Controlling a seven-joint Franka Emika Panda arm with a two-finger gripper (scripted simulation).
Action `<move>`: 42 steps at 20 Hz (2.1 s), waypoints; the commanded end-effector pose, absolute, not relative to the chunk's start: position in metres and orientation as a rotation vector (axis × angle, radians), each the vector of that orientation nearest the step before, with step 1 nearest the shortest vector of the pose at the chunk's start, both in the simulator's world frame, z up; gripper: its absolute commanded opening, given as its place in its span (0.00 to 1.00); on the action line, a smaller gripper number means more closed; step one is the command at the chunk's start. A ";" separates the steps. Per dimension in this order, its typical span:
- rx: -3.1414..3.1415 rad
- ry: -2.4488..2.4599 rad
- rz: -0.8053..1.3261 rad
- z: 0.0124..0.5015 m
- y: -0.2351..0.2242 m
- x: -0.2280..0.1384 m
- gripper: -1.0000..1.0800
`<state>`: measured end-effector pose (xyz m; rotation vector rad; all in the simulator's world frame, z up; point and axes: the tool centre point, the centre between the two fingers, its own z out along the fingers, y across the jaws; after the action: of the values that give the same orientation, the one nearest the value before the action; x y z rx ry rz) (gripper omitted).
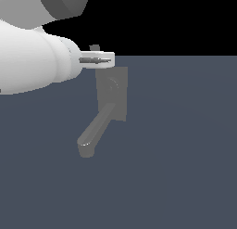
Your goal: Turn on the faucet by rotating a designated handle.
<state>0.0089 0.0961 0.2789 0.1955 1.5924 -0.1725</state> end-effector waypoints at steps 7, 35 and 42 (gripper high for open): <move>0.210 1.569 -0.181 0.296 0.060 0.007 0.00; 0.210 1.561 -0.180 0.283 -0.021 -0.013 0.00; 0.201 1.583 -0.173 0.261 -0.024 -0.020 0.00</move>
<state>-0.0216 -0.0144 0.2599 0.1910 1.5931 -0.1651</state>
